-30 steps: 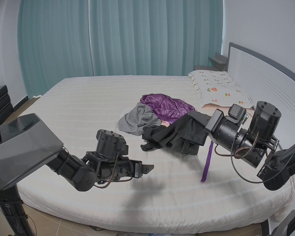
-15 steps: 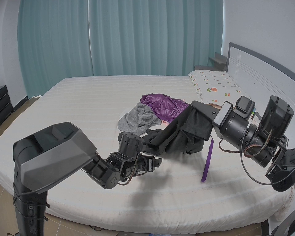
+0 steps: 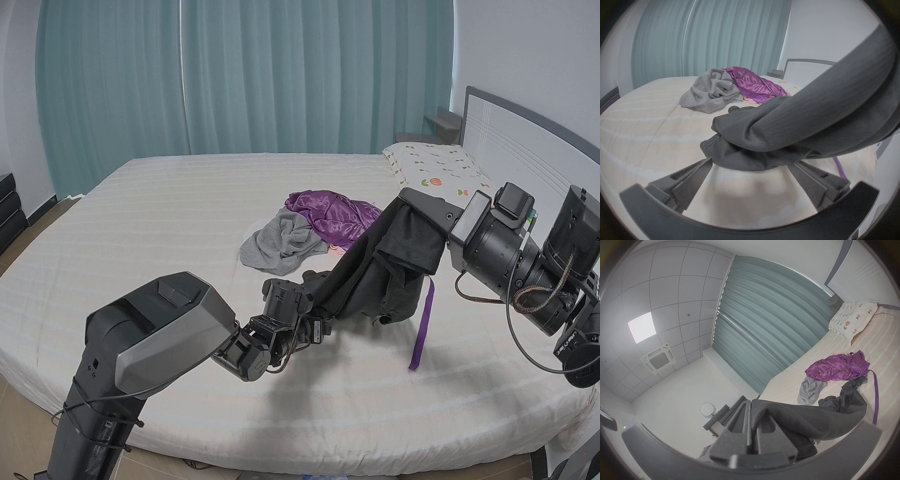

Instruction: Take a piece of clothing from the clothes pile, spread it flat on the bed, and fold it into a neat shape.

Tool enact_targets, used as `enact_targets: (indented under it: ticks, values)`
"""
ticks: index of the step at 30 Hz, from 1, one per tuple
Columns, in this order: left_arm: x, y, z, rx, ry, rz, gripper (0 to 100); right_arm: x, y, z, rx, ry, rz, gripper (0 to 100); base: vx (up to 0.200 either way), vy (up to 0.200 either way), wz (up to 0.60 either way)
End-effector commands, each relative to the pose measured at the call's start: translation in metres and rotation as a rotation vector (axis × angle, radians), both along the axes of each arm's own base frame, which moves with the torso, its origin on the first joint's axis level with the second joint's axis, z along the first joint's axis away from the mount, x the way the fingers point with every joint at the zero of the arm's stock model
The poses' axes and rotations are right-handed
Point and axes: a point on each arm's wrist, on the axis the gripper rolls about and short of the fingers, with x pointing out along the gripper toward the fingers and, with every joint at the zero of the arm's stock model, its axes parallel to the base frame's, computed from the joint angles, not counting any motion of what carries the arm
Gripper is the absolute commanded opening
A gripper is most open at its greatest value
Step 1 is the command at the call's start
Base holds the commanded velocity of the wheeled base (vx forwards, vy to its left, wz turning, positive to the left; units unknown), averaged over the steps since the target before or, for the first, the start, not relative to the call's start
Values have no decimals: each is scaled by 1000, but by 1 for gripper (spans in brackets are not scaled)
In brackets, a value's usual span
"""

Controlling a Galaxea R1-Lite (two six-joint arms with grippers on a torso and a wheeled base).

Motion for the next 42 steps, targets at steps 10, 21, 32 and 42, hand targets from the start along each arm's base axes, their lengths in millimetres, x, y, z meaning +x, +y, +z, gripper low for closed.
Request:
enact_targets:
  ticks: [10,21,32,42]
  values:
    - [23,16,-10,7,-27,87,0,16,-9,-8,-17,25,-53,0,0,0,0]
    - [-10,87,97,-73,-79,188,0,66,-32,-47,-80,131,-204,0,0,0,0]
    - [-73,138,234,-402,-183,293,0,124,-35,-23,-76,-25,-364,0,0,0,0]
    - [-116,157,236,-471,-119,242,0,86,-40,-3,-98,-60,-325,0,0,0,0]
